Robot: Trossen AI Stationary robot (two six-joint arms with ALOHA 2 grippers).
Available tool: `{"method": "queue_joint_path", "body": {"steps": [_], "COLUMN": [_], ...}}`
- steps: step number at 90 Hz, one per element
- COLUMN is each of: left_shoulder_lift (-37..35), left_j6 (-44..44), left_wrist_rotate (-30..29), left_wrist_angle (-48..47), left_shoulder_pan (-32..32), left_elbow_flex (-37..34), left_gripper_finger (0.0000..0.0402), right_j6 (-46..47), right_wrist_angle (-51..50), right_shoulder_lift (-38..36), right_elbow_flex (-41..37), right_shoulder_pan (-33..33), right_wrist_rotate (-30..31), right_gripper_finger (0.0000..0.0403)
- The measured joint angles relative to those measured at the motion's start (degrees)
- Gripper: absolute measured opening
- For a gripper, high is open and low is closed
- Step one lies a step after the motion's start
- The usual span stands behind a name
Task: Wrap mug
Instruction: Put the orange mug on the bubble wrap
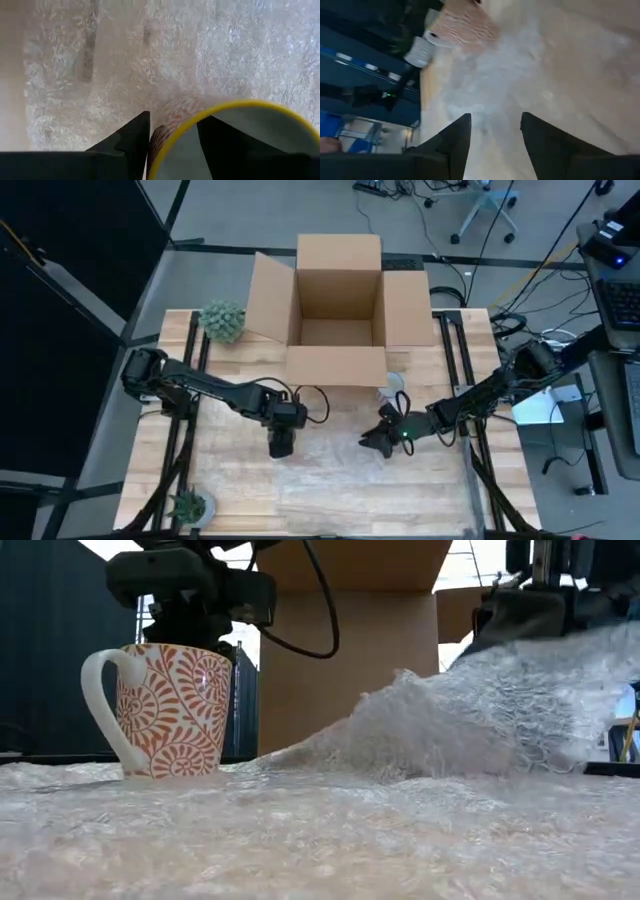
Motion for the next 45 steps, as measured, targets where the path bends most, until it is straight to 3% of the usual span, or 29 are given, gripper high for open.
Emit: {"method": "queue_joint_path", "body": {"steps": [22, 45], "left_shoulder_lift": [0.00, 0.00], "left_j6": [0.30, 0.08], "left_wrist_rotate": [0.00, -0.07], "left_wrist_angle": [-0.02, 0.60], "left_shoulder_pan": [0.00, 0.00], "left_elbow_flex": [0.00, 0.00], "left_gripper_finger": [0.0151, 0.0151], "right_j6": [3.43, 8.78], "right_wrist_angle": [0.87, -4.31], "right_shoulder_lift": [-0.02, -0.04], "right_elbow_flex": [0.01, 0.00], "right_shoulder_pan": [0.08, 0.02], "right_wrist_rotate": [-9.99, -5.22], "right_gripper_finger": [0.0160, 0.0154]}}
